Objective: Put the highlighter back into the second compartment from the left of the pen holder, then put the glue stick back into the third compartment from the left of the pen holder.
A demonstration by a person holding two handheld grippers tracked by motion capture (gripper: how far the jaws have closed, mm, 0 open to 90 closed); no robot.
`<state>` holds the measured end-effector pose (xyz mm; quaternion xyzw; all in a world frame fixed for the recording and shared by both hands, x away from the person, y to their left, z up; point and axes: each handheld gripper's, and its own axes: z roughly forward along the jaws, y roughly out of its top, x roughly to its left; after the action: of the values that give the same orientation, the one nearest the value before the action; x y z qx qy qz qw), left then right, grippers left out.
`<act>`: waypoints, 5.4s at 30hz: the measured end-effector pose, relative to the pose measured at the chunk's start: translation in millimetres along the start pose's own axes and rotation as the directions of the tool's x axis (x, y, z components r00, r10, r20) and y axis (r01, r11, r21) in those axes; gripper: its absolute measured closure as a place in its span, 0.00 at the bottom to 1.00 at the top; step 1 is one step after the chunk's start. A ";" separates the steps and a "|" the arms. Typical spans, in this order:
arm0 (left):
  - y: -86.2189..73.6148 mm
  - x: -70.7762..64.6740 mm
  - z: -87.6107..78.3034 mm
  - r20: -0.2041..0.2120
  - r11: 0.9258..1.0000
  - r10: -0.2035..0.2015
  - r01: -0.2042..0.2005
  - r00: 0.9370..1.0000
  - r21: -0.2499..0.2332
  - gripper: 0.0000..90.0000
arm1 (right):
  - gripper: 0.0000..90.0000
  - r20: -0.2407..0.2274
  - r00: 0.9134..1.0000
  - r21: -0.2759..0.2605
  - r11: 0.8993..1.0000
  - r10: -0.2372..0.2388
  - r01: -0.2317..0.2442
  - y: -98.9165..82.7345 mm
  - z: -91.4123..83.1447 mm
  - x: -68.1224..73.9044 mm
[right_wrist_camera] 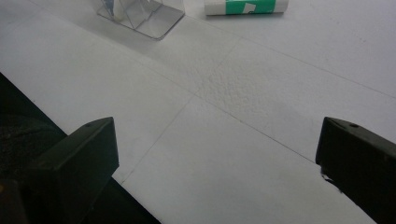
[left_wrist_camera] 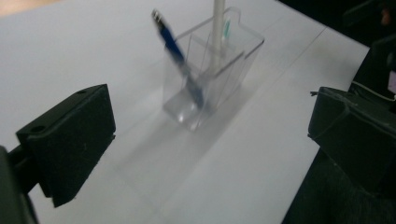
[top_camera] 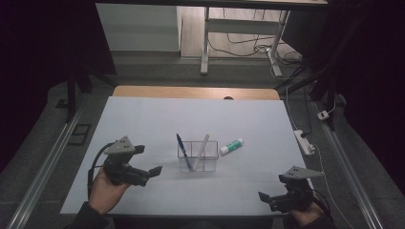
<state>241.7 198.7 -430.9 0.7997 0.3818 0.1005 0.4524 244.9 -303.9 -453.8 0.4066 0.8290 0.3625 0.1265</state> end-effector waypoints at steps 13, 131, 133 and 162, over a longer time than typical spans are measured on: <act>-70.9 10.5 -51.2 -0.111 0.991 -0.132 0.135 0.985 0.022 0.00 | 0.00 -0.002 1.000 0.002 1.000 0.001 -0.001 0.3 0.4 0.7; -91.7 11.6 -52.2 -0.135 0.979 -0.146 0.163 0.980 0.122 0.01 | 1.00 -0.070 0.952 0.262 0.916 -0.297 0.304 122.0 172.3 -102.2; -91.7 11.6 -52.2 -0.135 0.979 -0.146 0.163 0.980 0.122 0.01 | 1.00 -0.078 0.952 0.266 0.915 -0.294 0.305 121.7 173.0 -102.4; -91.1 11.2 -51.5 -0.136 0.979 -0.141 0.158 0.981 0.125 0.00 | 1.00 -0.161 0.945 0.294 0.900 -0.285 0.322 106.2 154.1 -95.9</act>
<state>176.0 267.1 -476.4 0.7895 0.4748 0.0902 0.3782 445.6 -257.4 -495.9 0.2659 0.9354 0.2231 0.0670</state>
